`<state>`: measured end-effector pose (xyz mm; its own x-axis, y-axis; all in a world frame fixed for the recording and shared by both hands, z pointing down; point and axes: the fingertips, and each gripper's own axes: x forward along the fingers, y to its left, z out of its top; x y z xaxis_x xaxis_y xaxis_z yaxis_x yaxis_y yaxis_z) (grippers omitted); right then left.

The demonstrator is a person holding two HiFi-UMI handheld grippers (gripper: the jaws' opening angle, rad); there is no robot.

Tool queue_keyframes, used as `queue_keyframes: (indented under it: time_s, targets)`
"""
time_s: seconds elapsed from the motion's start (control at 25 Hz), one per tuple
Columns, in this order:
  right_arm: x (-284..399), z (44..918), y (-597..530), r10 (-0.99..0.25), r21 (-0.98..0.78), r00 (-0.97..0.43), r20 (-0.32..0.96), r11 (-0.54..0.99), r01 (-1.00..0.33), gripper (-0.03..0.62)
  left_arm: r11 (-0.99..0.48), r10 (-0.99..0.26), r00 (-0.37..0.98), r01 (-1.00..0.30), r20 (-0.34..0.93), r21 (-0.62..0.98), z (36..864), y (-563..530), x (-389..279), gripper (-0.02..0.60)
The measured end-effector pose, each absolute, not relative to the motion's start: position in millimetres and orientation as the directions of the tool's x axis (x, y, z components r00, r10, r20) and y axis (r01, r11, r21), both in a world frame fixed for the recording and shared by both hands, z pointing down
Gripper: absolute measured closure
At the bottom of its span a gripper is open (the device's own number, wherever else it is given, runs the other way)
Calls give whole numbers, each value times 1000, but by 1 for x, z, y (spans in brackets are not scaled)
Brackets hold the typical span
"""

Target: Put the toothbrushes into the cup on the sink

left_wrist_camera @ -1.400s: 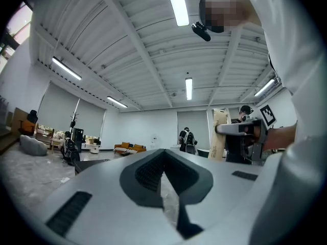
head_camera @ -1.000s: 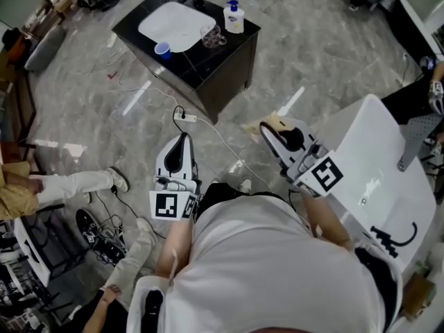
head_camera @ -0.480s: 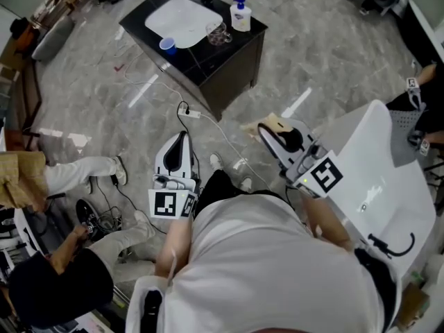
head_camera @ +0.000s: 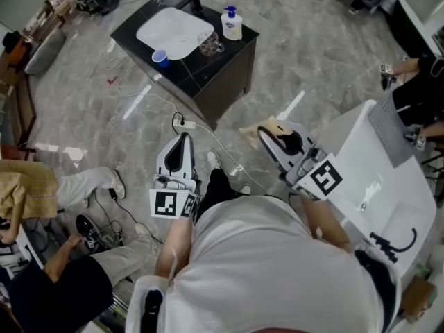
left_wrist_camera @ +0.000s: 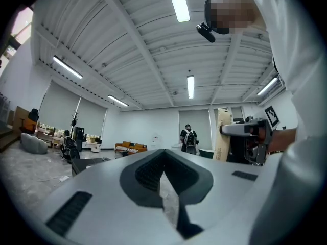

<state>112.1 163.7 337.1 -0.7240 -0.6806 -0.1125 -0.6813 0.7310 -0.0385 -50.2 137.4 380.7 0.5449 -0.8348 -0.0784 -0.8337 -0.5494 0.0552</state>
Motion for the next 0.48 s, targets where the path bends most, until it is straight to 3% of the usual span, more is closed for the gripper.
queue_keyframes:
  time_s: [0.48]
  targets:
    - [88,347,98,-680,-62,-730,-60,733,-678,539,-549,-836,546,-832,-57,83,389,63,-74,578]
